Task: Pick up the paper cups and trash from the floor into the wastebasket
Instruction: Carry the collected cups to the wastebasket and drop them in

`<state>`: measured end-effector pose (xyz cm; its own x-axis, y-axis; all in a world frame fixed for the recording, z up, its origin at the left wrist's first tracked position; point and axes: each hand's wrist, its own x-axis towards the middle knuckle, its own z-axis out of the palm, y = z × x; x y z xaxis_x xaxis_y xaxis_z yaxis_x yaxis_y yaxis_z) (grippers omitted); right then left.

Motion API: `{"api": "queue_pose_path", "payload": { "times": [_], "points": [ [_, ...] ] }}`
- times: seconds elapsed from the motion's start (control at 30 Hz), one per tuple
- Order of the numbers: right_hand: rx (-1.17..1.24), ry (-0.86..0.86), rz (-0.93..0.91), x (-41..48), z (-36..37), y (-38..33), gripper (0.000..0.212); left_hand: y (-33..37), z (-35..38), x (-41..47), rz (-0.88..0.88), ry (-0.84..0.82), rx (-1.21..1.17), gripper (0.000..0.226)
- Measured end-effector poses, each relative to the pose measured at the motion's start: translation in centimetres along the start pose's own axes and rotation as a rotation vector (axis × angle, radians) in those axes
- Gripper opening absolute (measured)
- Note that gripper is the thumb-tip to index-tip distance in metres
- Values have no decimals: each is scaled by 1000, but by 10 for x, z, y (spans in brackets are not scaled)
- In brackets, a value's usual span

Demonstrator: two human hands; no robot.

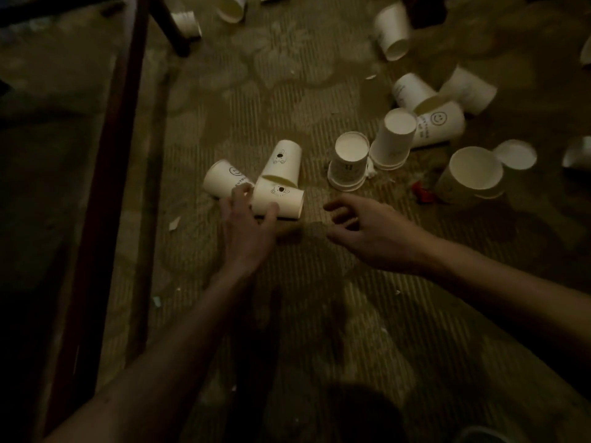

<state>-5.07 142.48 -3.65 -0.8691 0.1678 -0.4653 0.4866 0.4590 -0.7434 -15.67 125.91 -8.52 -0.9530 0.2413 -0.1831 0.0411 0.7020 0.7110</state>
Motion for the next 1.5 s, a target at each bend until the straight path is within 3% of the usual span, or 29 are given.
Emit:
{"api": "queue_pose_path", "payload": {
  "times": [0.13, 0.2, 0.33, 0.53, 0.7, 0.83, 0.87, 0.93, 1.03, 1.1, 1.17, 1.3, 1.5],
  "points": [
    [-32, 0, -64, 38, 11, 9, 58, -12, 6, 32, -235, 21, -63, 52],
    [-44, -33, -98, 59, 22, 9, 64, -22, 9, 38, -260, 36, -64, 44],
    [-72, -48, -136, 81, 47, 6, 67, -34, 12, 41, -196, 16, -129, 30],
    [-248, 32, -190, 92, 57, 8, 65, -37, 4, 30, -235, -70, -243, 18],
    [-183, -69, -185, 90, 76, 12, 83, -38, 5, 12, -90, -192, -90, 17],
    [-128, -44, -170, 86, 83, 20, 88, -29, 0, 6, 3, -275, -12, 20],
    [-113, -35, -159, 86, 83, 22, 89, -26, -2, 6, 45, -263, 24, 21],
    [-75, 3, -129, 85, 80, 29, 86, -22, -8, 13, 88, -76, 77, 23],
    [-4, 66, -69, 85, 67, 40, 81, -18, -19, 39, -77, 216, 0, 49],
    [18, 84, -52, 86, 59, 45, 83, -18, -24, 62, -228, 221, 27, 68],
    [27, 95, -57, 86, 53, 50, 85, -21, -28, 81, -309, 148, 97, 73],
    [126, 165, -75, 86, 50, 55, 79, -27, -24, 94, -307, 59, 205, 53],
    [184, 276, -155, 85, 52, 52, 74, -18, -17, 86, -235, 66, 115, 34]
  ]
}}
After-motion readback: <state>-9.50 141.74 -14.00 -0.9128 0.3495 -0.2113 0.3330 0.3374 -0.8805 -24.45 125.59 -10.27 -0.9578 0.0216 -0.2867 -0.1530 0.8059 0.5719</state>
